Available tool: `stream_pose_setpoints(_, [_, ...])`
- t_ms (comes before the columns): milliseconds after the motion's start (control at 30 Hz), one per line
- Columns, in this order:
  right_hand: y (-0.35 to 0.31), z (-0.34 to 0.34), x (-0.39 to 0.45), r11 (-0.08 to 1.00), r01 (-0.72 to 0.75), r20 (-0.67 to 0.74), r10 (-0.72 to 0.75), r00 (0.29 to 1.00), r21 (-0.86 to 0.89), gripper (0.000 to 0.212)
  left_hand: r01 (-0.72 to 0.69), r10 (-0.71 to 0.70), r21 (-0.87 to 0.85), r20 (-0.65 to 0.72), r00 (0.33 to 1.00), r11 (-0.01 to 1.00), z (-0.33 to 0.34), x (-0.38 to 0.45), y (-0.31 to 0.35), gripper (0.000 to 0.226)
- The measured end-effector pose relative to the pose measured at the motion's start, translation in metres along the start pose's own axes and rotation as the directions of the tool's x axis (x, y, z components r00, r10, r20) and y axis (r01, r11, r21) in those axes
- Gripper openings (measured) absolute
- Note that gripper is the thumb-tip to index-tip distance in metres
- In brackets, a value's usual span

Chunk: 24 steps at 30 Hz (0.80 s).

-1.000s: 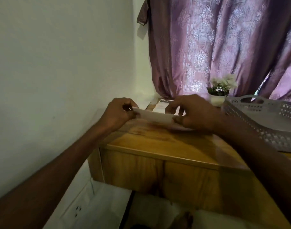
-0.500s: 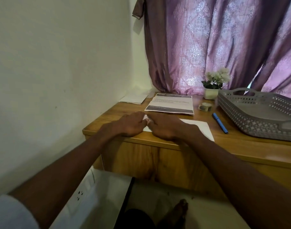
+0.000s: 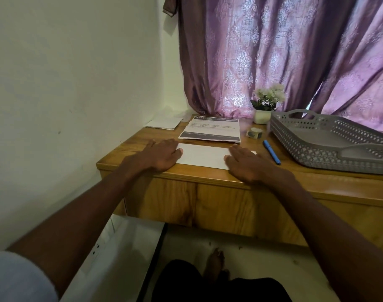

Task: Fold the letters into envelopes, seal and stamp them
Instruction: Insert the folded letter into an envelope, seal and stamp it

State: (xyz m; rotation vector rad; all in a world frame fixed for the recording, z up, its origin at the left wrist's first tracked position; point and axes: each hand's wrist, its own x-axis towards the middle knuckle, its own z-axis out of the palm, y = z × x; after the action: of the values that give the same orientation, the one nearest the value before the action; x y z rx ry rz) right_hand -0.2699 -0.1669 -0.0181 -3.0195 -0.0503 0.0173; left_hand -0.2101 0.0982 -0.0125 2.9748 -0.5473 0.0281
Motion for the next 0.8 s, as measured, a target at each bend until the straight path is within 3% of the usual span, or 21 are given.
stream_pose_setpoints(133, [0.001, 0.003, -0.011, 0.994, -0.096, -0.054, 0.098, 0.994, 0.042, 0.069, 0.0, 0.0, 0.014, -0.01, 1.0, 1.0, 0.0, -0.003, 0.002, 0.06])
stream_pose_setpoints(400, [-0.005, 0.005, -0.026, 0.982, -0.132, -0.251, 0.163, 0.954, 0.136, 0.063, 0.001, -0.007, -0.059, -0.108, 0.994, 0.998, 0.0, -0.013, 0.006, 0.054])
stream_pose_setpoints(633, [-0.01, -0.001, -0.024, 0.99, -0.133, -0.285, 0.143, 0.948, 0.053, 0.058, 0.031, -0.035, -0.025, -0.182, 0.983, 0.999, -0.004, -0.017, 0.013, 0.047])
stream_pose_setpoints(733, [-0.007, -0.005, -0.016, 0.994, -0.107, -0.295, 0.106, 0.949, 0.013, 0.054, 0.099, -0.092, 0.024, -0.219, 0.971, 0.995, -0.004, -0.014, 0.015, 0.057])
stream_pose_setpoints(800, [-0.001, -0.013, -0.008, 0.998, -0.053, -0.405, 0.066, 0.912, 0.045, 0.042, 0.106, -0.104, -0.011, -0.311, 0.945, 0.994, -0.005, -0.009, 0.018, 0.072])
